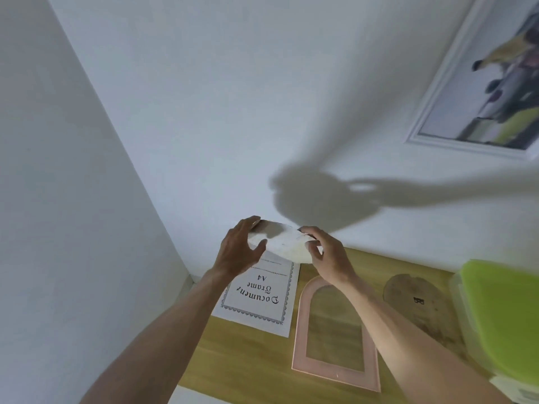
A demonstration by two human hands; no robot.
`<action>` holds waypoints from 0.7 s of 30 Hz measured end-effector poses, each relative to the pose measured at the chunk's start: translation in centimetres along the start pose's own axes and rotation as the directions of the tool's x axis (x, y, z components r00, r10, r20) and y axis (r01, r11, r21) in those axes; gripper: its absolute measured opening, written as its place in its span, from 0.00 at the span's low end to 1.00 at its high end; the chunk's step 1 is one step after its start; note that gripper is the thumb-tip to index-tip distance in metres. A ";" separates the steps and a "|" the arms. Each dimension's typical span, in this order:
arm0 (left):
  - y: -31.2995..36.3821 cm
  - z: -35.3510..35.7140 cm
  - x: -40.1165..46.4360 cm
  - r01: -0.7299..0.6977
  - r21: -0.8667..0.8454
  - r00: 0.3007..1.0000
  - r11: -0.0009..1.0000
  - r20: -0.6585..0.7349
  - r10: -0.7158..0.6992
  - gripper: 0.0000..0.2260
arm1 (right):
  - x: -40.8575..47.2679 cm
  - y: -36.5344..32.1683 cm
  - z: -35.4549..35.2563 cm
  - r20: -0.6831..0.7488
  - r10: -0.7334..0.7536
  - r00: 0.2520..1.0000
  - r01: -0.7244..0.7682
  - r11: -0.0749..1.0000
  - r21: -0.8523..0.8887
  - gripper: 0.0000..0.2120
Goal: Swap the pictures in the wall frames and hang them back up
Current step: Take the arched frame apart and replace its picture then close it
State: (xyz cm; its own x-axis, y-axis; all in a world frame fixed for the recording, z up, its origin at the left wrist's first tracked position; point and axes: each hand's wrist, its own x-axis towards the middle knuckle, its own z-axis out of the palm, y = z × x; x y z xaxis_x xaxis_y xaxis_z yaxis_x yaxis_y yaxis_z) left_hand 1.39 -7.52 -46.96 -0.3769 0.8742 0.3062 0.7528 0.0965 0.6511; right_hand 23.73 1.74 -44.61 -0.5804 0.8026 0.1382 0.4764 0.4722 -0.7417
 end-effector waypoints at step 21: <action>8.2 7.9 -3.8 0.408 -0.300 0.870 0.862 0.413 -0.268 0.23 | -11.1 7.9 -5.9 -0.149 0.619 0.771 -0.539 0.760 0.364 0.24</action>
State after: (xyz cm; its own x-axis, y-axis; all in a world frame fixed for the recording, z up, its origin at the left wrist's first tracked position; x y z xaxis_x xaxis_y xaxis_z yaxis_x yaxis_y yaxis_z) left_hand 13.28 -6.28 -48.23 -0.3071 0.9314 -0.1953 0.3332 0.2974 0.8947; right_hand 37.83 -1.30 -48.10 -0.0545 0.9656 -0.2543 0.4347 -0.2063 -0.8766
